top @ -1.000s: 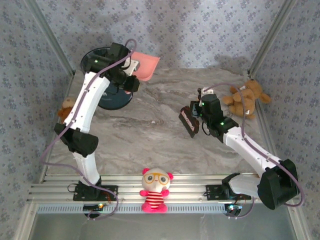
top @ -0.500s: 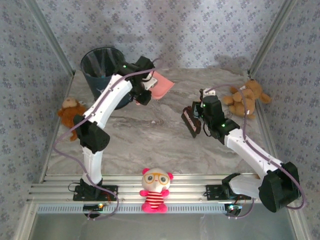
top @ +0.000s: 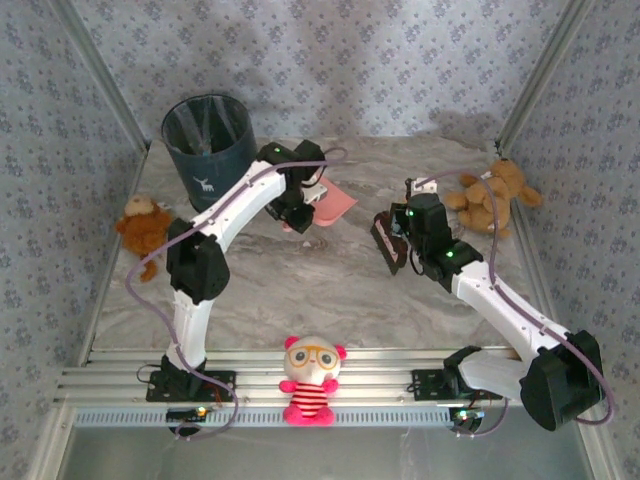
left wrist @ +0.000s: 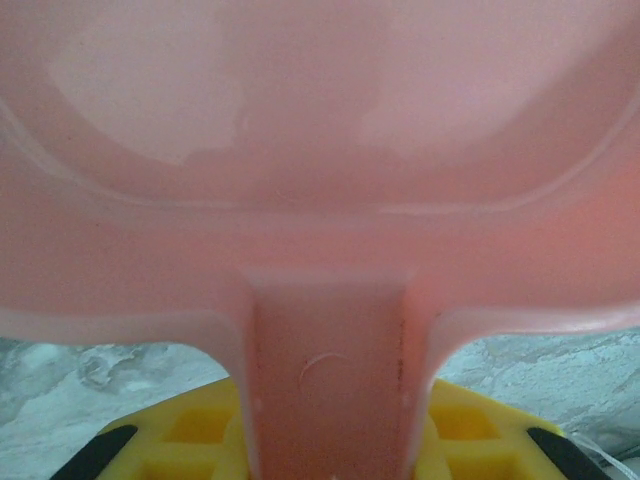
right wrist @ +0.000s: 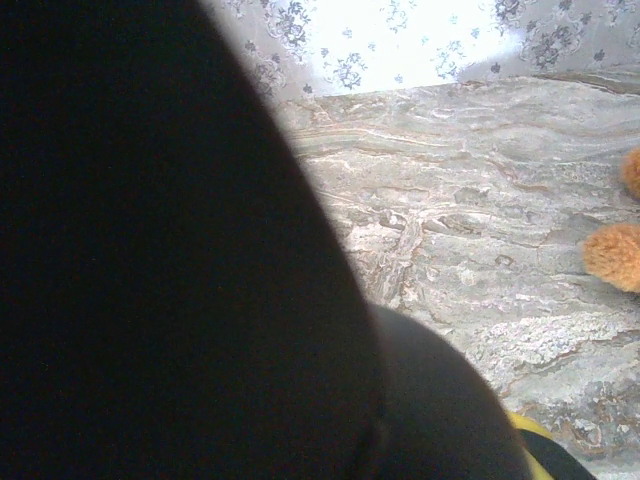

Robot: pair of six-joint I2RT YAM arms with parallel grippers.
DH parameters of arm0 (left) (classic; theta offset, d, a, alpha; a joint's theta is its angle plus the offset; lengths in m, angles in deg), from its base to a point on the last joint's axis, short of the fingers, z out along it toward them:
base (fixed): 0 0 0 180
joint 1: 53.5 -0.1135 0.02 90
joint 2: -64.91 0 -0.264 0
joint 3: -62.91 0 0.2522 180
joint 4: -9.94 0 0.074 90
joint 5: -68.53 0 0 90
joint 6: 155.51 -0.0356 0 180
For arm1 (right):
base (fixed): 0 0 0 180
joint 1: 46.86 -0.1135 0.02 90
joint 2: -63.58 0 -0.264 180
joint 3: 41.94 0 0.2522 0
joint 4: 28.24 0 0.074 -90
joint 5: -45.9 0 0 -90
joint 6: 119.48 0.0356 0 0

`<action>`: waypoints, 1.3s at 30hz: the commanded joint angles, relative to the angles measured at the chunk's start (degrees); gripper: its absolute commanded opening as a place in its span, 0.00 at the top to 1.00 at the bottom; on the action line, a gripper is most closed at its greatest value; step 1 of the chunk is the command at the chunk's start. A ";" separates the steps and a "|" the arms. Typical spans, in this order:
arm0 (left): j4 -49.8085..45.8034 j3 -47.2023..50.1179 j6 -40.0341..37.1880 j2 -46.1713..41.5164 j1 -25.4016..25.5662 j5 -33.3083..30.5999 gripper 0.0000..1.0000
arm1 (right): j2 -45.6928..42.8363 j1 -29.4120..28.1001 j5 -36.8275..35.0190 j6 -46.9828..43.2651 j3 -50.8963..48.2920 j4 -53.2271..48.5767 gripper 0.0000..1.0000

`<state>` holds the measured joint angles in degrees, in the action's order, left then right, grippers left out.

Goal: Sweep away the paper scraps from the table

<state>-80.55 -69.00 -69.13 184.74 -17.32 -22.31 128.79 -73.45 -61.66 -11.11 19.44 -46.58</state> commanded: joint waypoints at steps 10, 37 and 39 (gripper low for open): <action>6.22 4.44 1.18 3.00 0.25 6.23 1.00 | -2.01 0.24 -2.15 -0.79 0.00 0.52 1.00; 12.82 13.46 3.28 7.30 1.53 7.47 1.00 | -1.93 0.55 -1.78 -0.87 0.11 0.34 1.00; 12.74 13.47 3.35 7.76 1.60 7.08 1.00 | -1.93 0.52 -1.77 -0.70 0.10 0.34 1.00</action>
<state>-67.74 -56.00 -65.90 190.84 -16.20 -15.03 127.94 -73.34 -62.38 -11.13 19.41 -46.80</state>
